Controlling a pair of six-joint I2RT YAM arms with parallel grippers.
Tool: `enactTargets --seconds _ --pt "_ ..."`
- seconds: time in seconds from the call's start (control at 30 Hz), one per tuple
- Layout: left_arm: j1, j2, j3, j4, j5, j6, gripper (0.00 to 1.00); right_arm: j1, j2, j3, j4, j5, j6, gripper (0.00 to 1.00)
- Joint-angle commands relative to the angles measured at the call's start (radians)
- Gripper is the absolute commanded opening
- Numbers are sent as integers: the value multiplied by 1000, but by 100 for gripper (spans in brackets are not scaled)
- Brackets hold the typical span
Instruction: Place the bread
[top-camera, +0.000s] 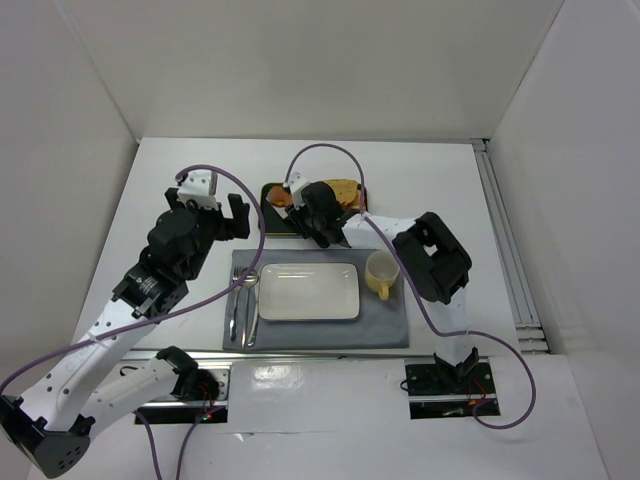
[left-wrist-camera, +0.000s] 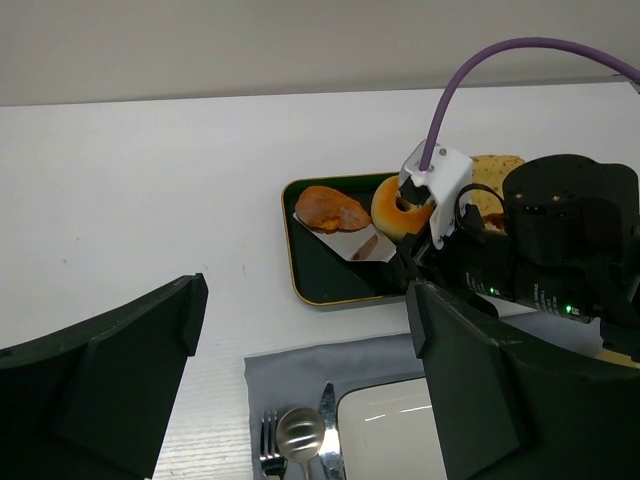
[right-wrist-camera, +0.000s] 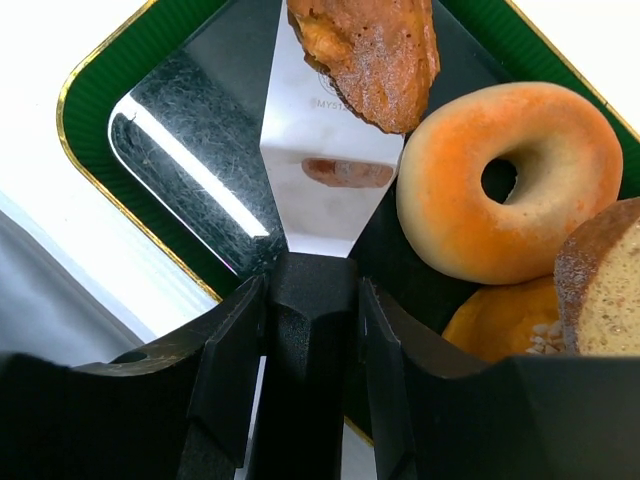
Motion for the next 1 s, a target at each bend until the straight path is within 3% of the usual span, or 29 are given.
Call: enactTargets --seconds 0.0,0.2,0.97 --pt "-4 -27 -2 54 -14 -12 100 7 -48 -37 157 34 -49 0" --pt "-4 -27 -2 54 -14 -3 100 7 -146 -129 230 -11 -98 0" --pt "-4 -18 -11 54 -24 -3 100 7 -376 -268 191 -190 -139 0"
